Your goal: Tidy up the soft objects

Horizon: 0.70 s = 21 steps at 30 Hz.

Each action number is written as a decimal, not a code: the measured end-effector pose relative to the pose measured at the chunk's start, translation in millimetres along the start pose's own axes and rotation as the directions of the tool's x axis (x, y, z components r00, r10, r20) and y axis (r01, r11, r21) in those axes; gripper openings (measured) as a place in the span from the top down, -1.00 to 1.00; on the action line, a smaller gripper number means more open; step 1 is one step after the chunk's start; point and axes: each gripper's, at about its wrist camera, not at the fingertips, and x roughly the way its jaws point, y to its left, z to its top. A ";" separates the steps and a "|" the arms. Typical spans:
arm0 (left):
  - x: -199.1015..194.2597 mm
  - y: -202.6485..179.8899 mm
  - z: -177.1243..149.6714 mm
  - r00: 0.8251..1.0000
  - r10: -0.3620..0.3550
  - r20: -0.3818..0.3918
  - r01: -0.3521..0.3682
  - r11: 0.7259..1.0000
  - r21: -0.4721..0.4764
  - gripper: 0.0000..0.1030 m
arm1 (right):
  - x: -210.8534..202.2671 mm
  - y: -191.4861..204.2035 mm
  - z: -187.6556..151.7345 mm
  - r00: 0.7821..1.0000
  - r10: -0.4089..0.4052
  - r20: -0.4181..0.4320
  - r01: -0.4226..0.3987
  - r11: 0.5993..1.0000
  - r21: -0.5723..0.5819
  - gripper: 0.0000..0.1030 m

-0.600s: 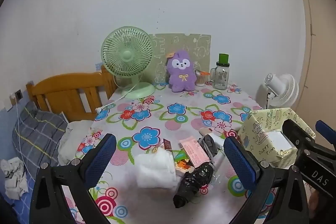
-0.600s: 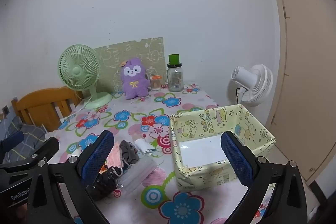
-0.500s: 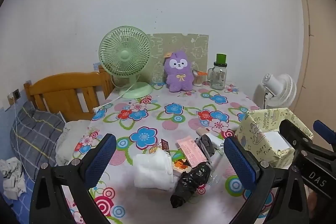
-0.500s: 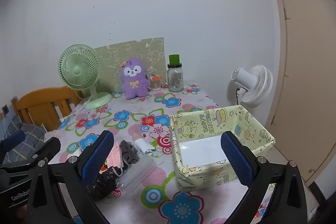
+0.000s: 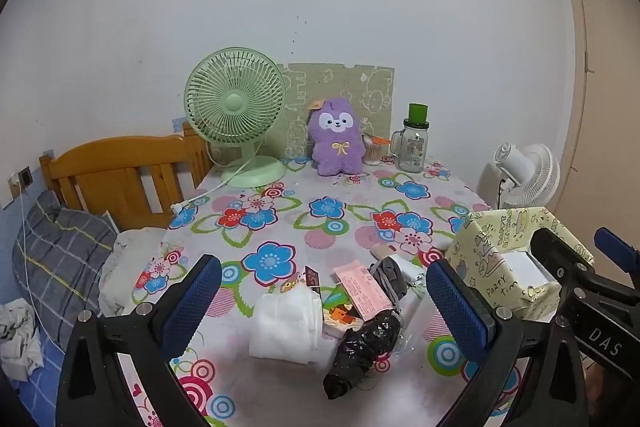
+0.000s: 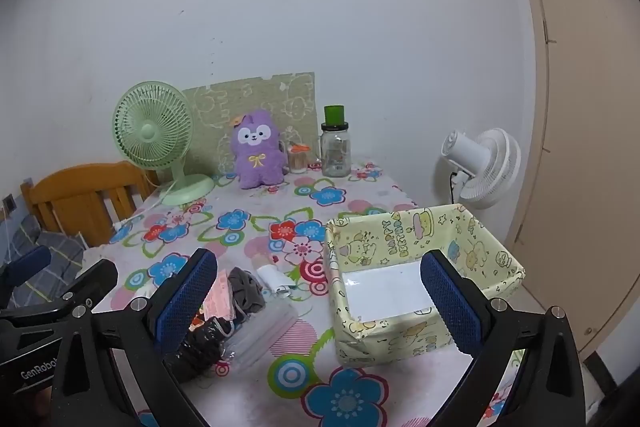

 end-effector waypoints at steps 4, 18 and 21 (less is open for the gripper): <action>-0.3 2.1 0.4 1.000 -0.006 0.000 0.006 1.000 -0.004 -0.99 | -0.3 0.4 -1.0 1.000 -0.002 0.005 0.002 1.000 -0.002 -0.99; 0.5 3.0 1.7 1.000 -0.008 0.004 0.008 1.000 -0.005 -0.99 | 0.2 -2.1 -0.8 1.000 -0.001 0.007 0.001 1.000 -0.005 -0.99; 0.6 3.3 2.5 1.000 -0.012 0.002 0.012 1.000 -0.006 -0.99 | -0.2 -1.9 -0.4 1.000 -0.001 0.007 0.001 1.000 -0.003 -0.99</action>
